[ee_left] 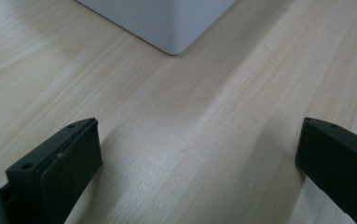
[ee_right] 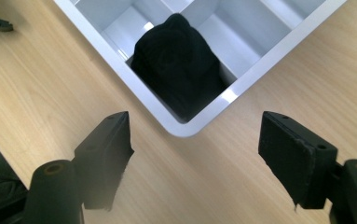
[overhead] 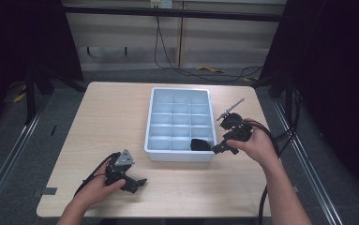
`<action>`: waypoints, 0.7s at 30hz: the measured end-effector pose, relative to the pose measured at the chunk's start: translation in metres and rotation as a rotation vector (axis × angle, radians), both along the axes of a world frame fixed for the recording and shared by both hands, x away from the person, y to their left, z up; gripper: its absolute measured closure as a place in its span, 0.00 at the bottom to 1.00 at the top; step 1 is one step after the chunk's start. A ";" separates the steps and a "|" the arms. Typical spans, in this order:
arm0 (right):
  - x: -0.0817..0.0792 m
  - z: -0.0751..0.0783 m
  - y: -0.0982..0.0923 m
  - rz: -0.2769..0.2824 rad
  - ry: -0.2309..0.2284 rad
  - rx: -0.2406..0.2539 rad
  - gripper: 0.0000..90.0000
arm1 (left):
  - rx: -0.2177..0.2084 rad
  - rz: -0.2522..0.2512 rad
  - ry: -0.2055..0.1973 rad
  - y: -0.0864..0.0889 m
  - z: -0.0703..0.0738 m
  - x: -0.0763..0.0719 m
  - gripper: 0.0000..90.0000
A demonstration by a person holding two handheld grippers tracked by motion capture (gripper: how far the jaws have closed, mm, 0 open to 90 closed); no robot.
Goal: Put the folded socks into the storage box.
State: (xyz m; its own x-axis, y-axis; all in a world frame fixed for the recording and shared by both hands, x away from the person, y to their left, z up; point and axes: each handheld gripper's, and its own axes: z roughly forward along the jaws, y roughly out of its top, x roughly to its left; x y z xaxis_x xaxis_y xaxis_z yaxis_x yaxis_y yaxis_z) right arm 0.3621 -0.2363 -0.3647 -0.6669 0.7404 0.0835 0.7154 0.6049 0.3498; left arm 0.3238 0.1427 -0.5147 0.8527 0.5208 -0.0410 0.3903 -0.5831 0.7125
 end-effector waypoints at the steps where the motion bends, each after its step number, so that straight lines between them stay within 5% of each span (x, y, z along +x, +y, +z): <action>1: -0.001 -0.001 -0.002 0.003 0.000 0.003 0.27 | -0.001 0.000 -0.001 0.000 0.000 0.000 0.00; 21: -0.017 -0.021 -0.025 -0.020 -0.002 0.030 0.27 | -0.002 0.000 -0.002 0.000 0.000 0.000 0.00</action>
State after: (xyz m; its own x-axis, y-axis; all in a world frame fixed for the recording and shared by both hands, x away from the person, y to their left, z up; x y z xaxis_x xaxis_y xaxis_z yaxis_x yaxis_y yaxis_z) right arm 0.3456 -0.2613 -0.3856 -0.6523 0.7507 0.1044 0.7264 0.5798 0.3690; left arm 0.3238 0.1426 -0.5148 0.8527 0.5209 -0.0401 0.3890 -0.5818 0.7143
